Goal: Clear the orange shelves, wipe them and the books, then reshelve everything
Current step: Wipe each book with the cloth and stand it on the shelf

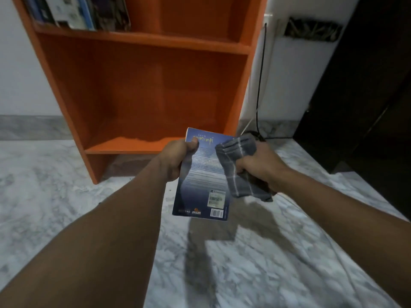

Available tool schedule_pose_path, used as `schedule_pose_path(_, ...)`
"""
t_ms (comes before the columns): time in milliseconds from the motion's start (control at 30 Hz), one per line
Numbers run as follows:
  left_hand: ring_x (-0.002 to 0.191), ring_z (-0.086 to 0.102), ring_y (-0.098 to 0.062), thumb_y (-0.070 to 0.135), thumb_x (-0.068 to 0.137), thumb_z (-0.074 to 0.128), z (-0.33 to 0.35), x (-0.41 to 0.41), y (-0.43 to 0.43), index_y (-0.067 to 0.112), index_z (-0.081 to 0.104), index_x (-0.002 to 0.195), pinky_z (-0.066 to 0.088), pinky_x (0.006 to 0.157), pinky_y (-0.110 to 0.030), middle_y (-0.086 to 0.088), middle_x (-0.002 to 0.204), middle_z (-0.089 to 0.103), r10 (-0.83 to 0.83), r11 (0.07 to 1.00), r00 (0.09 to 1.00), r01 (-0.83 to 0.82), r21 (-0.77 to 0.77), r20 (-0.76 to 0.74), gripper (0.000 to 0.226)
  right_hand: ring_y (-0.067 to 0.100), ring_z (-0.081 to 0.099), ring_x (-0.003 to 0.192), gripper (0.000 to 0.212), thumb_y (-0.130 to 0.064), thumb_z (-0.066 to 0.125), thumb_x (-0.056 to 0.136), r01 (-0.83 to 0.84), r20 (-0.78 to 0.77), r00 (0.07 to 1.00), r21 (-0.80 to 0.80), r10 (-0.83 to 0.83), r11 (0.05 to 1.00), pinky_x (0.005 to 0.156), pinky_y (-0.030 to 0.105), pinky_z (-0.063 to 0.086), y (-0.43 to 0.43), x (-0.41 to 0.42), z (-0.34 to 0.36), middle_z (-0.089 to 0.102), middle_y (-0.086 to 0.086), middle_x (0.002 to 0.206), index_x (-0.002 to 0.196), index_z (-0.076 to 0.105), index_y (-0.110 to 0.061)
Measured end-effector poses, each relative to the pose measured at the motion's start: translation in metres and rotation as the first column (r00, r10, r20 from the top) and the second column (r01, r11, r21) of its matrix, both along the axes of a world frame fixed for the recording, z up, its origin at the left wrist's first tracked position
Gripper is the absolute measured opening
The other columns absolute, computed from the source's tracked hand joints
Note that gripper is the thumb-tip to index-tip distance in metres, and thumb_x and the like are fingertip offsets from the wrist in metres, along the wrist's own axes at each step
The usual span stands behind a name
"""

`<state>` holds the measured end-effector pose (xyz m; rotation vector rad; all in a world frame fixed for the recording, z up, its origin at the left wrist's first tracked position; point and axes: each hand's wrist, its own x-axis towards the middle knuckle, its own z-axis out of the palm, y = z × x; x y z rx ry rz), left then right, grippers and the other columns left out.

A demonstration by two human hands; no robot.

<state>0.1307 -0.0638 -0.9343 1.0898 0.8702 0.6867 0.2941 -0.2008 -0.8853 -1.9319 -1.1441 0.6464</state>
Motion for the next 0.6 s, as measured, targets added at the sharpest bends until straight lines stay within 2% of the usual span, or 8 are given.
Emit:
schedule_pose_path(67,0.13,0.049,-0.041,0.032,0.095,0.061,0.012,-0.006,-0.001,-0.003,0.049,0.135,0.042,0.107,-0.055,-0.019,0.146,0.047,0.027,0.999,0.998,-0.026,-0.025,0.053,0.054,0.023,0.066,0.074,0.019,-0.004,0.068,0.07,-0.01,0.177,0.984,0.119,-0.011,0.993,0.066,0.033,0.054,0.012,0.004,0.03,0.069,0.004,0.079,0.086,0.068,-0.014)
schedule_pose_path(167,0.13,0.048,-0.044,0.03,0.096,0.059,0.027,-0.014,0.002,0.001,0.035,0.146,0.044,0.1,-0.062,-0.02,0.149,0.043,0.07,0.991,0.987,-0.053,-0.119,0.142,0.063,0.022,0.065,0.086,0.046,-0.017,0.074,0.071,-0.045,0.441,0.891,0.319,-0.106,0.947,0.073,0.035,0.056,0.035,0.005,0.078,0.069,-0.001,0.101,0.115,0.06,-0.026)
schedule_pose_path(300,0.114,0.06,-0.049,0.032,0.086,0.067,0.051,-0.018,-0.003,0.002,0.042,0.141,0.046,0.093,-0.066,-0.025,0.133,0.058,0.141,0.98,0.955,-0.097,-0.173,0.26,0.067,0.03,0.056,0.085,0.046,-0.003,0.065,0.078,-0.233,0.752,0.659,0.234,-0.024,0.944,0.065,0.033,0.044,0.036,-0.02,0.08,0.062,0.01,0.103,0.119,0.048,-0.016)
schedule_pose_path(367,0.122,0.057,-0.04,0.028,0.089,0.066,0.064,-0.022,-0.003,-0.002,0.046,0.139,0.045,0.102,-0.057,-0.024,0.137,0.055,0.244,0.969,0.932,-0.225,-0.099,0.269,0.062,0.032,0.057,0.098,0.043,0.007,0.058,0.076,-0.381,0.761,0.637,0.178,0.118,0.907,0.077,0.04,0.05,0.014,-0.038,0.036,0.061,0.012,0.11,0.115,0.054,-0.012)
schedule_pose_path(433,0.128,0.052,-0.038,0.03,0.091,0.064,0.073,-0.035,-0.002,-0.001,0.051,0.134,0.042,0.106,-0.056,-0.02,0.144,0.049,0.312,0.947,0.924,-0.32,0.001,0.223,0.054,0.026,0.061,0.099,0.026,-0.001,0.065,0.08,-0.551,0.764,0.553,0.035,0.333,0.833,0.085,0.035,0.05,-0.026,-0.052,-0.017,0.065,0.008,0.107,0.104,0.063,-0.011)
schedule_pose_path(467,0.121,0.057,-0.039,0.034,0.089,0.065,0.076,-0.043,-0.005,0.003,0.056,0.129,0.045,0.102,-0.06,-0.021,0.139,0.054,0.321,0.943,0.931,-0.332,0.039,0.172,0.052,0.017,0.063,0.088,0.022,-0.011,0.076,0.075,-0.643,0.761,0.506,0.019,0.406,0.766,0.081,0.024,0.049,-0.046,-0.057,-0.037,0.068,0.001,0.096,0.094,0.067,-0.015)
schedule_pose_path(533,0.105,0.066,-0.043,0.038,0.085,0.064,0.076,-0.056,-0.011,0.007,0.062,0.117,0.049,0.09,-0.066,-0.021,0.121,0.067,0.33,0.94,0.936,-0.337,0.043,0.12,0.045,0.007,0.06,0.071,0.038,-0.019,0.087,0.052,-0.74,0.746,0.397,-0.084,0.535,0.667,0.06,0.008,0.033,-0.066,-0.059,-0.051,0.066,-0.013,0.077,0.084,0.068,-0.023)
schedule_pose_path(600,0.101,0.067,-0.045,0.034,0.09,0.061,0.072,-0.061,-0.018,0.006,0.06,0.115,0.049,0.087,-0.068,-0.023,0.116,0.069,0.317,0.948,0.942,-0.319,0.001,0.113,0.037,0.013,0.061,0.073,0.034,-0.008,0.078,0.064,-0.718,0.694,0.495,-0.013,0.523,0.696,0.06,0.01,0.04,-0.053,-0.055,-0.032,0.059,-0.016,0.075,0.092,0.066,-0.022)
